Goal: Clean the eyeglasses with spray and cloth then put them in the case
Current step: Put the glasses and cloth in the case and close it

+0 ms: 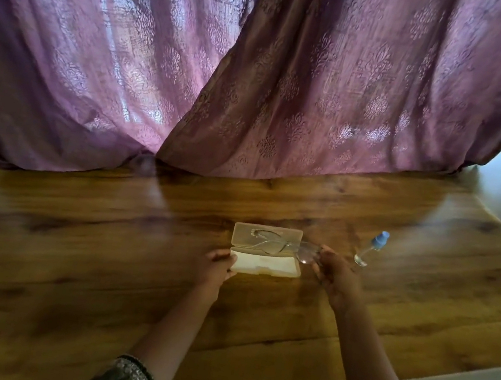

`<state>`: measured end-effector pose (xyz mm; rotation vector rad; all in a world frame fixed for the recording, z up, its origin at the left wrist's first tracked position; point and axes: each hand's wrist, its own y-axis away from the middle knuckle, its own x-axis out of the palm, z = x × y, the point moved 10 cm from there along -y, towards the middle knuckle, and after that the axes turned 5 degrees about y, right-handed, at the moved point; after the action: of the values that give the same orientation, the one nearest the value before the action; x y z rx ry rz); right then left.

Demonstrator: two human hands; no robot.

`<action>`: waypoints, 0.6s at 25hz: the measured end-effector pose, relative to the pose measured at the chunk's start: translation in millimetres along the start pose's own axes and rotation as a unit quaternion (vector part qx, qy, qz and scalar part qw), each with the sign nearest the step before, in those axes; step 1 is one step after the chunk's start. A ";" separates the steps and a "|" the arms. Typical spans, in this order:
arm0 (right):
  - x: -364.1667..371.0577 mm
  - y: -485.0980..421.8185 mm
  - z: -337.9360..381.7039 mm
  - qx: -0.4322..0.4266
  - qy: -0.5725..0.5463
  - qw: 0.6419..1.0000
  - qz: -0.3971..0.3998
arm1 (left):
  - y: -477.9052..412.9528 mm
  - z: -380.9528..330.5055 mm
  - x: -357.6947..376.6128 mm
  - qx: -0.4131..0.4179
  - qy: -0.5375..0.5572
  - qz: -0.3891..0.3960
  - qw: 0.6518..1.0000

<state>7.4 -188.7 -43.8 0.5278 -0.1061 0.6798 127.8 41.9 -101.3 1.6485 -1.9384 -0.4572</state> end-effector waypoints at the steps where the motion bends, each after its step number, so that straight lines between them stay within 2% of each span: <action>1: -1.6 0.0 -7.2 0.009 0.004 1.000 -0.007 | -0.9 1.2 -2.9 0.004 -0.012 -0.002 1.000; 9: -1.6 11.3 -42.0 0.019 0.028 0.999 -0.035 | 1.6 -6.1 -15.9 0.081 -0.104 -0.006 0.991; 13: -2.0 13.4 -48.8 0.009 0.034 0.998 -0.058 | 11.0 -23.5 -16.2 0.169 -0.225 -0.009 0.959; 15: -1.2 12.6 -49.0 -0.007 0.060 0.996 -0.072 | 15.8 -28.9 -15.5 0.190 -0.243 -0.002 0.951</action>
<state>-5.1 -156.7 -81.0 0.4748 0.0400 0.5672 134.3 62.6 -72.2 1.9086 -2.5107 -0.5603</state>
